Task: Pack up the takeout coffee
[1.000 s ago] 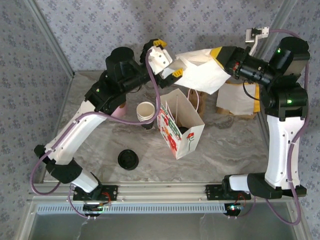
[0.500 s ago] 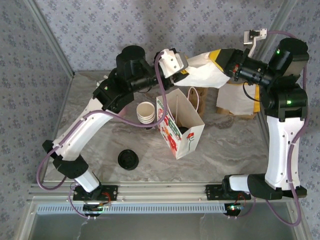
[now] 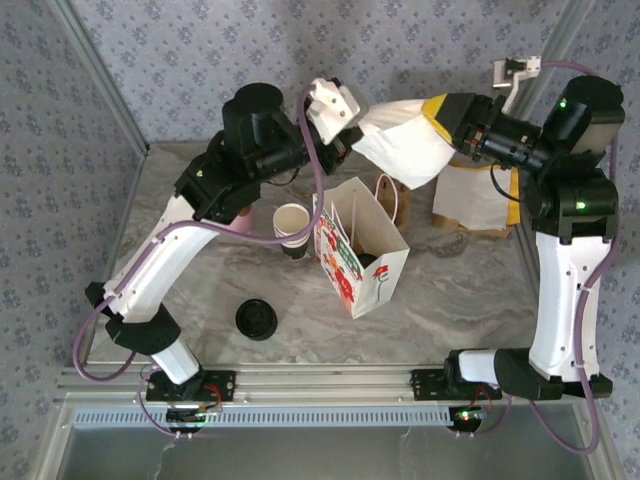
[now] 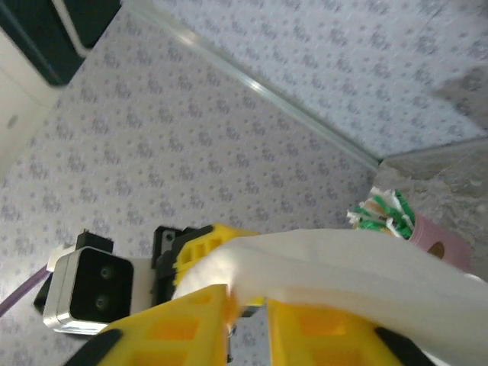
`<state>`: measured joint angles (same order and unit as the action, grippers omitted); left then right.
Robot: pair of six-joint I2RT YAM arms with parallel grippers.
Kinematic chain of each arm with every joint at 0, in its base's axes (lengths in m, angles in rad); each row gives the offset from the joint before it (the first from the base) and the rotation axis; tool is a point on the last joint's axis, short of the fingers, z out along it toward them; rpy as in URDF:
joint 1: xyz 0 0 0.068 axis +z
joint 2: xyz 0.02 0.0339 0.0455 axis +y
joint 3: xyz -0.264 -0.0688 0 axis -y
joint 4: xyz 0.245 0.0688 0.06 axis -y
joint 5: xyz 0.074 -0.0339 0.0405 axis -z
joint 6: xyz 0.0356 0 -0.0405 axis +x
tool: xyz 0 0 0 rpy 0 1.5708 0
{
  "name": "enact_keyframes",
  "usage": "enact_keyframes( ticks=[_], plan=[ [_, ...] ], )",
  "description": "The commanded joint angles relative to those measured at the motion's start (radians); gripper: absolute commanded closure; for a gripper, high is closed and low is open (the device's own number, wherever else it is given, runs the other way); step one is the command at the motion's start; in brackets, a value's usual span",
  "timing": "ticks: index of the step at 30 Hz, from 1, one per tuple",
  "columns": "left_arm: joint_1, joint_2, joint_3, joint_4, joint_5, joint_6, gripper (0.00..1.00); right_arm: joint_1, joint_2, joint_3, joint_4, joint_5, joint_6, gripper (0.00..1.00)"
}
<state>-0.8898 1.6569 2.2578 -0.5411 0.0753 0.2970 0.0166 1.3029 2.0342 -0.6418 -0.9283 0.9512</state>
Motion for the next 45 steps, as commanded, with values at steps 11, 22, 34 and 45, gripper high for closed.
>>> enact_keyframes(
  ticks=[11,22,34,45],
  plan=[
    [0.115,-0.041,0.146,-0.405,-0.073,-0.478,1.0,-0.033,-0.398,-0.544,0.18,0.147,-0.853,0.2],
    [0.116,-0.019,0.271,-0.442,-0.054,-0.484,1.0,0.141,-0.44,-0.805,0.412,0.109,-0.961,0.07],
    [0.116,0.005,0.327,-0.389,0.016,-0.626,1.0,0.283,-0.346,-0.937,0.767,0.183,-0.92,0.0],
    [0.13,0.03,0.366,-0.384,0.029,-0.664,1.0,0.416,-0.262,-0.952,0.947,0.165,-0.844,0.0]
  ],
)
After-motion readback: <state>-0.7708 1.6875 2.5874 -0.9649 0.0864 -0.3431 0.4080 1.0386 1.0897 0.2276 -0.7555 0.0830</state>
